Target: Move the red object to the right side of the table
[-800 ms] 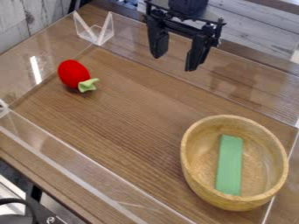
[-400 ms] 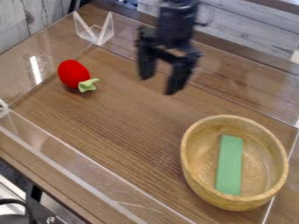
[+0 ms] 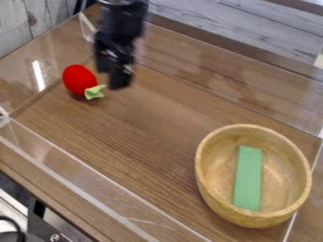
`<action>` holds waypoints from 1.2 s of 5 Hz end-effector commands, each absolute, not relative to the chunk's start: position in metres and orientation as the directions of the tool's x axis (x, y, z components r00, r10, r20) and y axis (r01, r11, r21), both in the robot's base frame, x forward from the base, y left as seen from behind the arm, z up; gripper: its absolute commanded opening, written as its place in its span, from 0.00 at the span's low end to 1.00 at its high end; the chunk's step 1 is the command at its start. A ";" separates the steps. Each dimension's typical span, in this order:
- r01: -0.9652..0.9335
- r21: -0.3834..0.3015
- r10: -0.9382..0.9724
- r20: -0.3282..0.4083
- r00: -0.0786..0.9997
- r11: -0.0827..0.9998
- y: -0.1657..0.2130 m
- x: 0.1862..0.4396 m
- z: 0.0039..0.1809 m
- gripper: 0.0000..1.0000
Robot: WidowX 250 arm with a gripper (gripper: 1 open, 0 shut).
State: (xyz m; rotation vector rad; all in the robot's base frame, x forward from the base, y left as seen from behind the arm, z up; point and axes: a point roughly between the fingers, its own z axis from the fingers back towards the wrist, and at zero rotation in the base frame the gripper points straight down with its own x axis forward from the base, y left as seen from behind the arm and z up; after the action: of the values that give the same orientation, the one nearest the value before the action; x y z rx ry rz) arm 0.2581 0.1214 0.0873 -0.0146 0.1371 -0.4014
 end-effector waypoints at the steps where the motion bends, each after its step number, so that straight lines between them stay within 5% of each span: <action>1: 0.430 0.018 -0.427 -0.092 0.899 0.902 0.155 0.266 0.104 1.00; 6: 0.507 -0.014 -0.507 -0.076 0.859 0.862 0.214 0.278 0.067 1.00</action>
State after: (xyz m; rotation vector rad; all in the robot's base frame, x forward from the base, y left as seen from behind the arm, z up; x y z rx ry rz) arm 0.2717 0.2060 0.0480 -0.0440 0.1170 -0.5408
